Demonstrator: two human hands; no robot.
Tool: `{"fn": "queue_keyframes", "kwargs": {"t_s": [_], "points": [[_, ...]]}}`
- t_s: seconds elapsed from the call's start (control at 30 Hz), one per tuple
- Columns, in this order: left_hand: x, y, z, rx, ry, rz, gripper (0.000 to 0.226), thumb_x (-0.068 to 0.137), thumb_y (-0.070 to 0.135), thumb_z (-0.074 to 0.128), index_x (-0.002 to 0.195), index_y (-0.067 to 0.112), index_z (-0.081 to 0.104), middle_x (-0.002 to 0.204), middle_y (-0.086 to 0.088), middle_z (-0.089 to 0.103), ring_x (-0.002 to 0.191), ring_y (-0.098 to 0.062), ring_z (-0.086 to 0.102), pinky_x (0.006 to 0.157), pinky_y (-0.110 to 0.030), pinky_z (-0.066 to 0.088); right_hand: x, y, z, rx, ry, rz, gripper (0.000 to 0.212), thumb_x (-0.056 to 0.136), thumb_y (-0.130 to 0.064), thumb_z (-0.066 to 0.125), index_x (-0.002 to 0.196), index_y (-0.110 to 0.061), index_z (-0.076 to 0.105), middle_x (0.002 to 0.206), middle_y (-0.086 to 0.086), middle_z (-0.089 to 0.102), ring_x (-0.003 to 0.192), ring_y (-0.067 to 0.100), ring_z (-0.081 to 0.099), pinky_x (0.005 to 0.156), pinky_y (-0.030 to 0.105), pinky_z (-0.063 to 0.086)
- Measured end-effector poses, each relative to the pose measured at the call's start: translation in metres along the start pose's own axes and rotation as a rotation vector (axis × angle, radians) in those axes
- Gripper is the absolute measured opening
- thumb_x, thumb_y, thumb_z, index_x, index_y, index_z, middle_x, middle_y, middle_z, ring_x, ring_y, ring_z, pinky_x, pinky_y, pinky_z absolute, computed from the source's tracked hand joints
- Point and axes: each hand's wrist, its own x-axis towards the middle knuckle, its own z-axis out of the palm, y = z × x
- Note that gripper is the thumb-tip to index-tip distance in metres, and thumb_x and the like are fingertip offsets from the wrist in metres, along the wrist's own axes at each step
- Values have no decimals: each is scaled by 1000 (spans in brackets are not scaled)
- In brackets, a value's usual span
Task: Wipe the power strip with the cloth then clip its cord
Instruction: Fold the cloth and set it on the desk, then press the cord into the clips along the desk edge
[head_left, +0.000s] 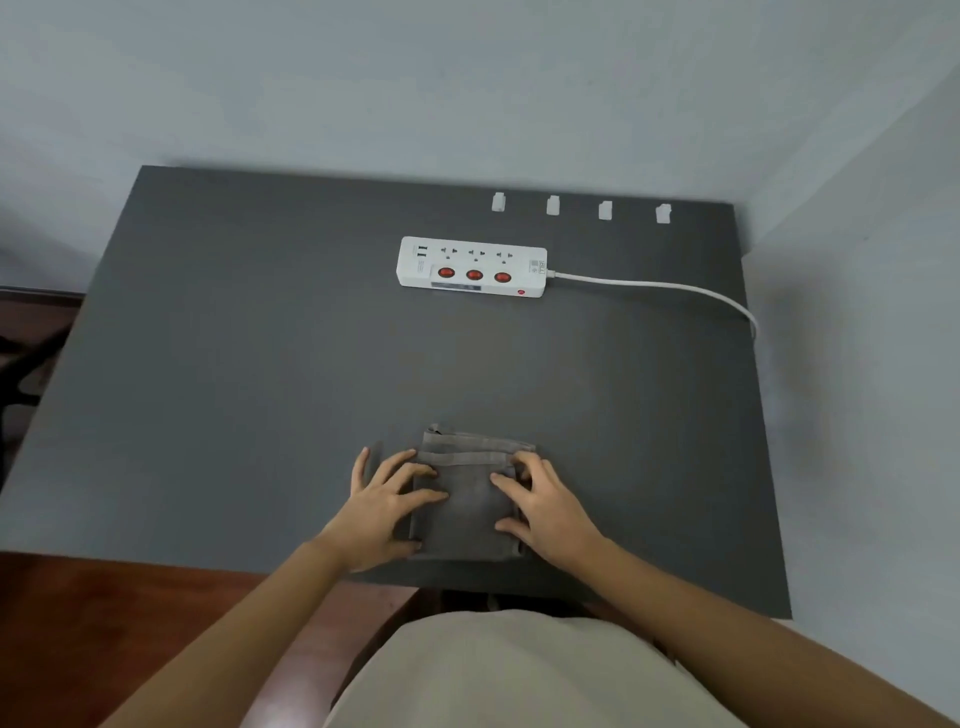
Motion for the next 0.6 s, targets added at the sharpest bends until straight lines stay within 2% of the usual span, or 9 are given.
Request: {"fn": "queue_keyframes", "kwargs": {"t_s": [0.1,0.17,0.23,0.3,0.37,0.4,0.47,0.53,0.6], "points": [[9,9,-14,-70,5,1,54,71,47,60,123,39,52,138,5,38,143,-19,8,107,-59,-22,-3,3,-4,64,30,-27,55,81,-39,67,128,-13,54,136,15,42,117,29,45,99,41,46],[22,10,-28,-226,148,-32,40,76,44,52,114,37,60,131,7,49,139,-16,29,110,-56,-16,-2,13,-17,148,171,-24,44,84,-41,64,119,-14,60,126,13,49,112,23,47,99,34,43],[46,8,-46,-349,355,-80,32,84,43,48,104,30,69,110,8,67,114,-13,58,115,-52,0,6,28,-40,192,359,34,24,86,-31,64,102,-14,67,105,8,60,98,21,55,92,31,45],[80,8,-71,-410,481,-148,30,88,47,53,86,24,72,80,8,74,77,-11,69,116,-43,16,18,52,-71,148,505,153,12,82,-25,69,78,-14,67,77,7,65,74,26,60,75,34,45],[119,14,-97,-432,535,-218,39,89,48,57,65,18,65,57,5,66,54,-13,62,110,-34,26,32,82,-105,119,587,298,31,82,-32,69,60,-13,58,57,11,60,58,33,57,65,37,43],[139,17,-108,-419,567,-238,44,91,45,56,60,15,61,53,3,64,50,-16,59,107,-33,32,38,98,-121,122,601,353,41,85,-39,62,54,-13,52,53,14,57,56,35,56,62,38,43],[176,25,-124,-395,576,-242,34,94,33,55,69,13,64,64,-2,69,60,-23,63,97,-38,44,49,131,-143,117,603,412,48,89,-48,45,57,-13,51,57,17,58,62,39,56,64,42,45],[207,36,-138,-402,502,-251,16,92,25,57,87,14,68,80,-5,74,77,-27,67,82,-38,51,60,163,-158,81,584,463,38,90,-43,46,87,-10,65,86,21,66,86,41,58,79,47,48],[232,50,-146,-330,414,-256,26,94,34,55,79,15,63,77,-7,72,75,-28,64,69,-34,48,70,192,-165,3,500,542,36,90,-31,54,122,-14,57,122,23,56,115,43,47,97,52,40]]}}
